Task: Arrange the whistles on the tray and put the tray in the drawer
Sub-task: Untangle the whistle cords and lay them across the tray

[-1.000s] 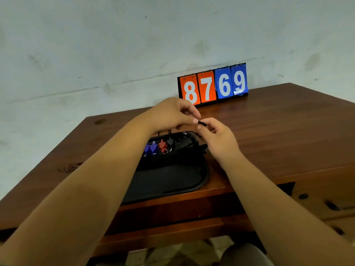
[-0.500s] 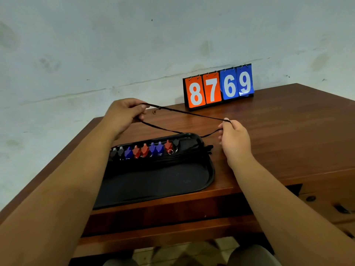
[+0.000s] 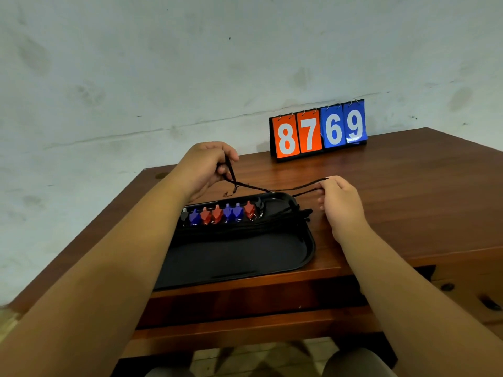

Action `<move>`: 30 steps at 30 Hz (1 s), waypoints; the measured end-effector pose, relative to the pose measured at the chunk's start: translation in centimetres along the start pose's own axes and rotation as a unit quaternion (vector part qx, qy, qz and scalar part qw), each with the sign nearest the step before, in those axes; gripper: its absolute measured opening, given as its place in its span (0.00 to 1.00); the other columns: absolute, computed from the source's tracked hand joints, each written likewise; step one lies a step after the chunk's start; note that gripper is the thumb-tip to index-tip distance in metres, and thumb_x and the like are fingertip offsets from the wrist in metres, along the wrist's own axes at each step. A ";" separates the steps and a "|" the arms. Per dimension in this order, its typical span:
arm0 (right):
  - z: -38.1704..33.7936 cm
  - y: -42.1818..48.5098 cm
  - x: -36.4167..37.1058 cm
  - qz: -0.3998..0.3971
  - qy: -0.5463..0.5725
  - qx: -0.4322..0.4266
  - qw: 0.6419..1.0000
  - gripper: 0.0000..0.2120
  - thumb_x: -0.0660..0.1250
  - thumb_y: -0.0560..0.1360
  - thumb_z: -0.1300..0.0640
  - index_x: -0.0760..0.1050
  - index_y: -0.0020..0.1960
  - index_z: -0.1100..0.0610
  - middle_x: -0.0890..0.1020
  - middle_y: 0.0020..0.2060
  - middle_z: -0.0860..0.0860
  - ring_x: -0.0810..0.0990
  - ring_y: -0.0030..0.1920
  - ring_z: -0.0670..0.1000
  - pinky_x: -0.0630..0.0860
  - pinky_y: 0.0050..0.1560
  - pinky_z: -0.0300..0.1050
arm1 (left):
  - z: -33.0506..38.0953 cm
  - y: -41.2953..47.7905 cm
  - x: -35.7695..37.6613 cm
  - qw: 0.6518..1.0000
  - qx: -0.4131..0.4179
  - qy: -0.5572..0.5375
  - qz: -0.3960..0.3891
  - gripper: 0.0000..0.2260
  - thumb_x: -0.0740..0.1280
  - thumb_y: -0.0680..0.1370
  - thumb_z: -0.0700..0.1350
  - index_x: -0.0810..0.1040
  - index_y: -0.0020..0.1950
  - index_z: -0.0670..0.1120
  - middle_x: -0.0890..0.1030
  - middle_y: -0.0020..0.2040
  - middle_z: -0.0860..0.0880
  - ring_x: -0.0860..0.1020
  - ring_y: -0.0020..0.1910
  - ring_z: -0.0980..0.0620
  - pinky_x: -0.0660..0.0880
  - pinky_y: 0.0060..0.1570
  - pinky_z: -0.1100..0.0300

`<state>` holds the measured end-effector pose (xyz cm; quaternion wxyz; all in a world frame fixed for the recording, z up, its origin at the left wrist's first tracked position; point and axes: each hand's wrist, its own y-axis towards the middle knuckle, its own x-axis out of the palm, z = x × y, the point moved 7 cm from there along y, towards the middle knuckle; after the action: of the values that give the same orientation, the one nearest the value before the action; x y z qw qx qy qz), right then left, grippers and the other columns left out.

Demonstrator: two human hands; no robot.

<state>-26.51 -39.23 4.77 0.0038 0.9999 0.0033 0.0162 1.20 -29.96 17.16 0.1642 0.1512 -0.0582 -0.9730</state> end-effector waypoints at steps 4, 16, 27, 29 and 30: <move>0.3 1.3 0.1 0.001 0.010 0.057 0.998 0.12 0.60 0.82 0.55 0.83 0.47 0.53 0.83 0.42 0.51 0.79 0.40 0.50 0.76 0.43 0.48 | 1.0 -0.8 -0.2 0.973 0.065 0.222 -0.016 0.13 0.65 0.75 0.29 0.73 0.43 0.48 0.71 0.39 0.49 0.71 0.37 0.52 0.77 0.44 0.58; 0.6 2.3 0.1 -0.004 -0.003 0.158 0.987 0.11 0.64 0.83 0.56 0.80 0.44 0.55 0.80 0.35 0.52 0.78 0.35 0.53 0.74 0.35 0.47 | 0.1 -1.2 -0.6 0.952 0.094 0.291 0.011 0.23 0.72 0.80 0.64 0.66 0.41 0.49 0.68 0.35 0.53 0.65 0.34 0.54 0.64 0.37 0.58; -0.6 -0.3 0.1 -0.012 0.013 0.014 1.000 0.12 0.62 0.81 0.55 0.83 0.44 0.52 0.80 0.38 0.51 0.77 0.43 0.51 0.75 0.45 0.49 | -0.2 -2.2 1.4 0.957 0.072 0.280 -0.039 0.10 0.64 0.87 0.59 0.83 0.63 0.63 0.82 0.58 0.63 0.80 0.55 0.64 0.72 0.51 0.65; -0.6 -0.4 0.0 -0.013 0.009 0.019 1.000 0.12 0.63 0.81 0.54 0.83 0.43 0.51 0.79 0.39 0.52 0.77 0.43 0.52 0.75 0.46 0.51 | -0.3 -2.5 1.7 0.945 0.068 0.314 -0.066 0.10 0.62 0.87 0.59 0.84 0.60 0.64 0.82 0.49 0.62 0.83 0.43 0.62 0.76 0.47 0.62; -0.6 -0.5 0.0 -0.012 0.007 0.022 1.000 0.12 0.63 0.81 0.53 0.83 0.44 0.51 0.79 0.39 0.52 0.77 0.43 0.52 0.75 0.47 0.51 | -0.6 -2.6 1.9 0.938 0.062 0.331 -0.088 0.11 0.63 0.87 0.60 0.85 0.57 0.64 0.82 0.44 0.60 0.82 0.37 0.62 0.77 0.46 0.61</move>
<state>-26.54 -38.76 5.39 -0.0176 0.9995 0.0158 0.0229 -1.07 -28.14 15.60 0.0781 0.4789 -0.0475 -0.8731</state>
